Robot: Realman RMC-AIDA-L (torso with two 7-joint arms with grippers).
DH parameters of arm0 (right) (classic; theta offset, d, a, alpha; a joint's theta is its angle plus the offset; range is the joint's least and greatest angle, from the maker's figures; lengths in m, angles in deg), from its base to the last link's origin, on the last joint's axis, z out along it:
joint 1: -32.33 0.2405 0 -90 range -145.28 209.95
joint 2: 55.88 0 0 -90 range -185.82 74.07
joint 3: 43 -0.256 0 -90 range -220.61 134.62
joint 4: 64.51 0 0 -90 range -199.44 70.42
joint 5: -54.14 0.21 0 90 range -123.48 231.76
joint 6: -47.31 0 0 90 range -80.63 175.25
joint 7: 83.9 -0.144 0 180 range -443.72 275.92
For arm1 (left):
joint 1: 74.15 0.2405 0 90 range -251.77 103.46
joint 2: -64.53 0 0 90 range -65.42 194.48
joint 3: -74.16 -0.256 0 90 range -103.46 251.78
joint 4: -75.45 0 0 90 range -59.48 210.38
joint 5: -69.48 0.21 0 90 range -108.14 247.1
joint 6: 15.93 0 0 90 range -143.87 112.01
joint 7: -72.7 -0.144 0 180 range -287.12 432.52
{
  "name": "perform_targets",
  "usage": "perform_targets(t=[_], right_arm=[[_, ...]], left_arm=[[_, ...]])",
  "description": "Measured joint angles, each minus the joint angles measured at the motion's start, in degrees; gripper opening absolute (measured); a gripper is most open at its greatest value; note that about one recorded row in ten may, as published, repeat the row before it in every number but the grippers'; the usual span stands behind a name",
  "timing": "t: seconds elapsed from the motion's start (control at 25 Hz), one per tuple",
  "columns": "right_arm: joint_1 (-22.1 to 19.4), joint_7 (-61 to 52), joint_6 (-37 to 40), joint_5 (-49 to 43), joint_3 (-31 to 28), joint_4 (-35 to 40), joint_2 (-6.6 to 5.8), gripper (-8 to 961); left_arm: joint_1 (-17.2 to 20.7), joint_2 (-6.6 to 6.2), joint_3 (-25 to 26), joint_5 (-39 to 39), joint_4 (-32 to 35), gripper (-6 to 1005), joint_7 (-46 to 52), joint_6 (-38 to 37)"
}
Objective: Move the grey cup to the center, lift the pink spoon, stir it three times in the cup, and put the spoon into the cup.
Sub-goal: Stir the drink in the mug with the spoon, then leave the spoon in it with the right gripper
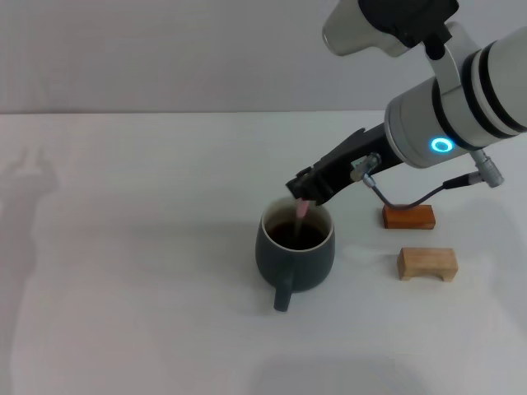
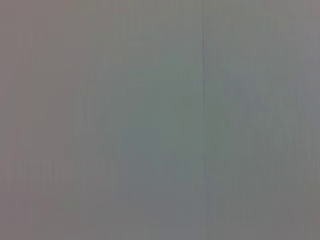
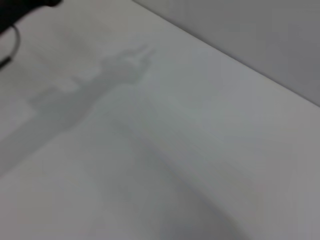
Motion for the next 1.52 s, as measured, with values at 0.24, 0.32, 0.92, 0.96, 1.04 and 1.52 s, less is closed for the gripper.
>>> perform_targets(t=[0.24, 0.32, 0.92, 0.96, 1.04, 1.52], right_arm=[[0.03, -0.09, 2.15, -0.84, -0.83, 0.55, 0.00, 124], [0.06, -0.19, 2.20, -1.86, -0.92, 0.76, 0.00, 124], [-0.15, 0.15, 2.22, 0.63, -1.06, 1.22, 0.00, 125], [-0.15, 0.15, 2.22, 0.47, -1.01, 1.31, 0.00, 125], [-0.08, 0.15, 2.22, 0.27, -0.87, 1.56, -0.01, 125], [1.78, 0.61, 1.75, 0.25, -0.52, 5.89, -0.09, 125]], left_arm=[[0.08, 0.00, -0.08, 0.04, 0.00, 212, 0.02, -0.22], [0.08, 0.00, -0.10, 0.07, 0.00, 212, 0.02, -0.26], [0.06, -0.09, 0.14, 0.36, 0.00, 212, 0.02, -0.31], [0.06, -0.09, 0.14, 0.36, 0.00, 212, 0.03, -0.30], [0.06, -0.09, 0.15, 0.37, 0.00, 212, 0.03, -0.30], [0.06, -0.18, 0.15, 0.35, 0.00, 212, 0.11, -0.32]])
